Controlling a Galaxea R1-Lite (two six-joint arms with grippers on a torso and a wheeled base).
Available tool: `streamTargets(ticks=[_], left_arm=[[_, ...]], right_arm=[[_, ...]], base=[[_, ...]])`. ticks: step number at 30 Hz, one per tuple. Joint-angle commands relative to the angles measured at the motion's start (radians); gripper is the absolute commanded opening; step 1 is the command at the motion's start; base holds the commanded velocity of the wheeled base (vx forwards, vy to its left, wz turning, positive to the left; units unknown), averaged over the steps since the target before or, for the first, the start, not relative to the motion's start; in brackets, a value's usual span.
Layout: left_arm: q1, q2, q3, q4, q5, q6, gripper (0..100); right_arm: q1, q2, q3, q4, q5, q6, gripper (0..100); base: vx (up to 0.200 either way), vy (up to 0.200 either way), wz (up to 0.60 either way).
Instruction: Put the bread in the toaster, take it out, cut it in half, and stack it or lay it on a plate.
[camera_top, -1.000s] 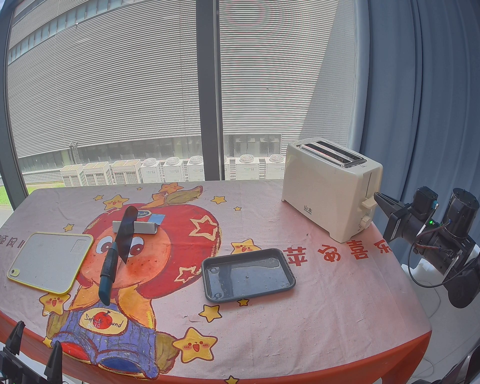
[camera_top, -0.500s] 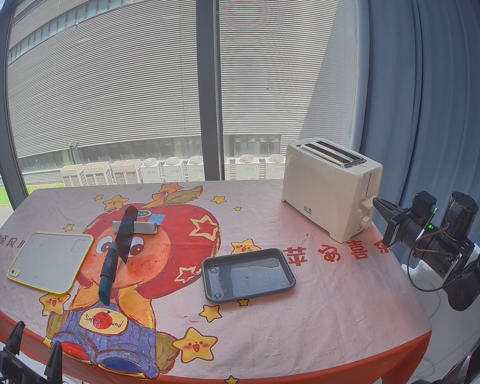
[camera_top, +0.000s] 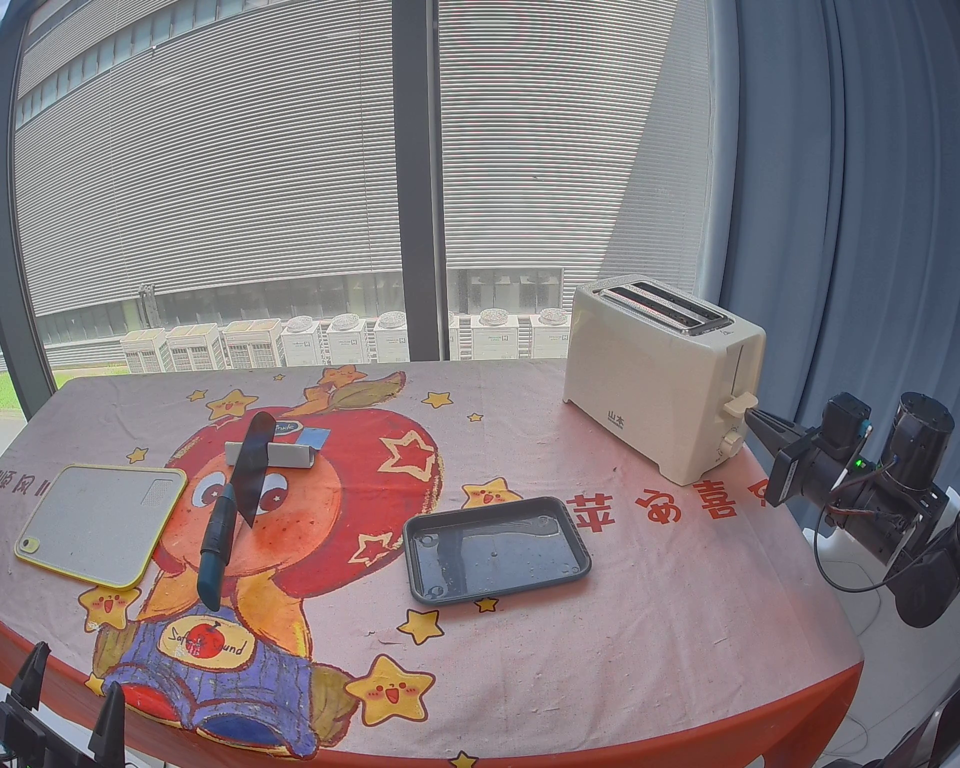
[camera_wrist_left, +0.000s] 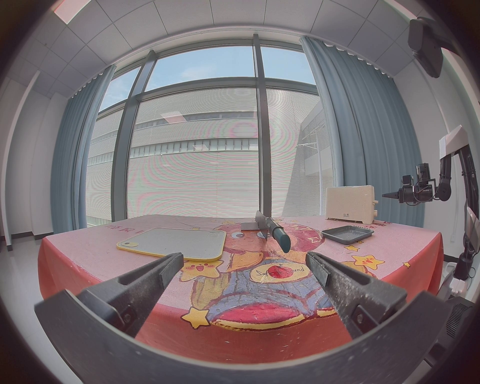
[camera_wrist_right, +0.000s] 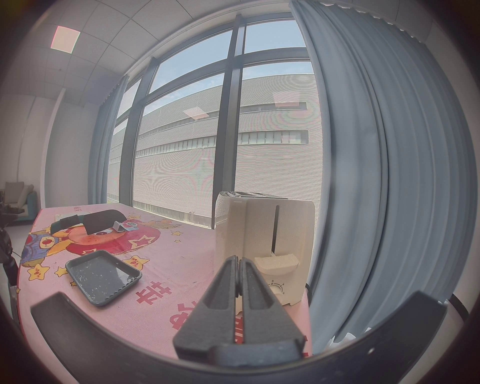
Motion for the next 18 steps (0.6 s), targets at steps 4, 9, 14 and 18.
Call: streamTargets(ticks=[4,9,14,18], left_arm=[[0.000,-0.016,0.018,0.000,0.000,0.000,100],[0.000,-0.016,0.018,0.000,0.002,0.000,100],[0.000,-0.016,0.018,0.000,0.000,0.000,100],[0.000,-0.016,0.018,0.000,0.000,-0.001,100]], right_arm=[[0.013,0.000,0.004,-0.001,0.000,0.001,0],[0.013,-0.001,0.008,-0.001,0.000,0.001,0],[0.011,0.002,0.007,0.008,0.000,0.002,0],[0.011,0.000,0.005,0.014,0.000,0.008,0]], base=[[0.000,0.000,0.00],[0.000,0.000,0.00],[0.000,0.000,0.00],[0.000,0.000,0.00]])
